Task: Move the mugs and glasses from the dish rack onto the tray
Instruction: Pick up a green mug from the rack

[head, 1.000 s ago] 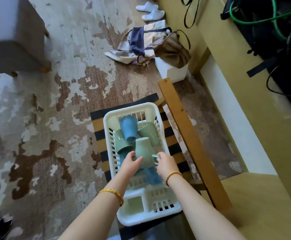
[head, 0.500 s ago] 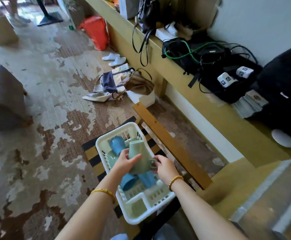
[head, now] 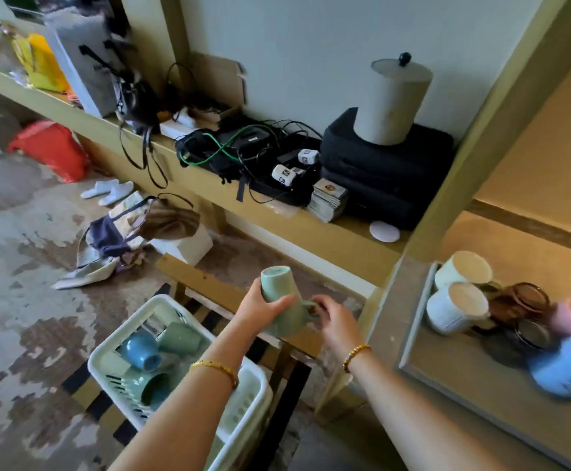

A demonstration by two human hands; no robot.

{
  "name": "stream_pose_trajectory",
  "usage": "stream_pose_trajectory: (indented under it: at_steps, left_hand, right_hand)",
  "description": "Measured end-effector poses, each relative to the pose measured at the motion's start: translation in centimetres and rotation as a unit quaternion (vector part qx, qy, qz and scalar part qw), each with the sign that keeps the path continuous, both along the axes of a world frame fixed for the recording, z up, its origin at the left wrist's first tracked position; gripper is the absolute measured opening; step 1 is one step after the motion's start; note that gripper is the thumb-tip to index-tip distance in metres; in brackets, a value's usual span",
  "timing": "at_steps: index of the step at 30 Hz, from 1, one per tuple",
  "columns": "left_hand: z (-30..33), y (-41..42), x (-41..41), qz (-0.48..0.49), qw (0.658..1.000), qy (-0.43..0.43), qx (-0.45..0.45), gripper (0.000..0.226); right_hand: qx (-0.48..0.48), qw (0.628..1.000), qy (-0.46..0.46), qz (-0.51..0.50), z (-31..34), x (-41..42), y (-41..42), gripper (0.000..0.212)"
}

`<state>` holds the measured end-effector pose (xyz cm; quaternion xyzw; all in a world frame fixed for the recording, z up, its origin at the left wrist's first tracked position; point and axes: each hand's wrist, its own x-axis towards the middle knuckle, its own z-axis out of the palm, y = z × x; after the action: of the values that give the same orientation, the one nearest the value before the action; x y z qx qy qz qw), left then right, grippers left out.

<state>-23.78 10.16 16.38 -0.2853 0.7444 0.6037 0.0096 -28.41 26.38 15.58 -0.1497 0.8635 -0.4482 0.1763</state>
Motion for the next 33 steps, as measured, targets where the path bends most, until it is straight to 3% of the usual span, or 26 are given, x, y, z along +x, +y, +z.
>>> stream_pose_trajectory:
  at_steps: [7,15,20,24,33]
  left_hand:
    - [2.1,12.8,-6.7,-0.093,0.994,0.050,-0.026,0.052]
    - [0.7,23.7,-9.3,-0.216,0.970,0.065,-0.089,0.055]
    - [-1.3,26.9,-9.0,-0.276,0.947,0.052,-0.155,0.059]
    - [-2.4,27.9,-8.9,-0.311,0.925,0.060,-0.208,0.062]
    - [-3.8,28.1,-8.2,-0.313,0.929,0.025,-0.198,0.069]
  right_hand:
    - [-0.010,0.988,0.112,-0.109,0.5,-3.5,12.7,0.023]
    - [0.081,0.980,0.094,-0.158,-2.4,-3.9,24.4,0.026]
    - [0.108,0.984,0.063,-0.124,-4.7,-3.8,28.0,0.015]
    - [0.150,0.980,0.072,-0.109,-6.3,-4.2,29.6,0.020]
    - [0.189,0.978,0.043,-0.083,-7.2,-4.6,29.9,0.026]
